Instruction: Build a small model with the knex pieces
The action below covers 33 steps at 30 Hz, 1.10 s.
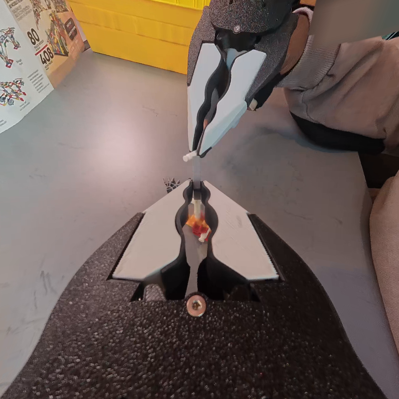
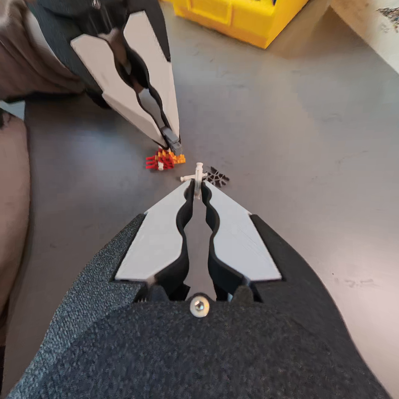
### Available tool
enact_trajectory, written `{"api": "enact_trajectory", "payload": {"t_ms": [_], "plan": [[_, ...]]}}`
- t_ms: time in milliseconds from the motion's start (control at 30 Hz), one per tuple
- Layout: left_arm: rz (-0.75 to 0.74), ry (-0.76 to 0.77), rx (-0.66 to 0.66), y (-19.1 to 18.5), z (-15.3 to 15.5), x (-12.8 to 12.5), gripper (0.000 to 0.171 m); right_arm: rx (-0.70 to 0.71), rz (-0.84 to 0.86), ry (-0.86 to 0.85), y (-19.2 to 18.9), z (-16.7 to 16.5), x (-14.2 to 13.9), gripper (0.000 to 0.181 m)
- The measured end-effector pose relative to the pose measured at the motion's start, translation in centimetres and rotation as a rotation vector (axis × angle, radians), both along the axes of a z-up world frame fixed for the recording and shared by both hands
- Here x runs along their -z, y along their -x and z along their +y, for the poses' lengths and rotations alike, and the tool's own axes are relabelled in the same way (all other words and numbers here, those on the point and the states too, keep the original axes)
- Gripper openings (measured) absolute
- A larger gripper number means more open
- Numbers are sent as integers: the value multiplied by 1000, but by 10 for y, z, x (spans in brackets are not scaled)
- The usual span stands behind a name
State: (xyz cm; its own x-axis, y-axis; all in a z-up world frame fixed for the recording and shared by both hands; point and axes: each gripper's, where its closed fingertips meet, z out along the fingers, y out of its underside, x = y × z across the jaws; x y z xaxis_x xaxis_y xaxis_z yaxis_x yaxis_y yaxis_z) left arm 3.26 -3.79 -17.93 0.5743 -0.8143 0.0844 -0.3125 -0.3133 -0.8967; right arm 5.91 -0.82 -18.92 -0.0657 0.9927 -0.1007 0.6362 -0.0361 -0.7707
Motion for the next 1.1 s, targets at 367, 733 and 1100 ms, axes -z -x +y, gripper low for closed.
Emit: {"api": "enact_trajectory", "payload": {"t_ms": [367, 733, 1100], "plan": [[-740, 464, 358, -16, -43, -68, 5, -260, 424, 91, 2, -40, -72, 4], [-750, 534, 394, -25, -49, -62, 6, -324, 487, 94, 1, -54, -81, 4], [-836, 721, 506, -30, -64, -66, 6, -398, 463, 69, -2, -69, -77, 4]]}}
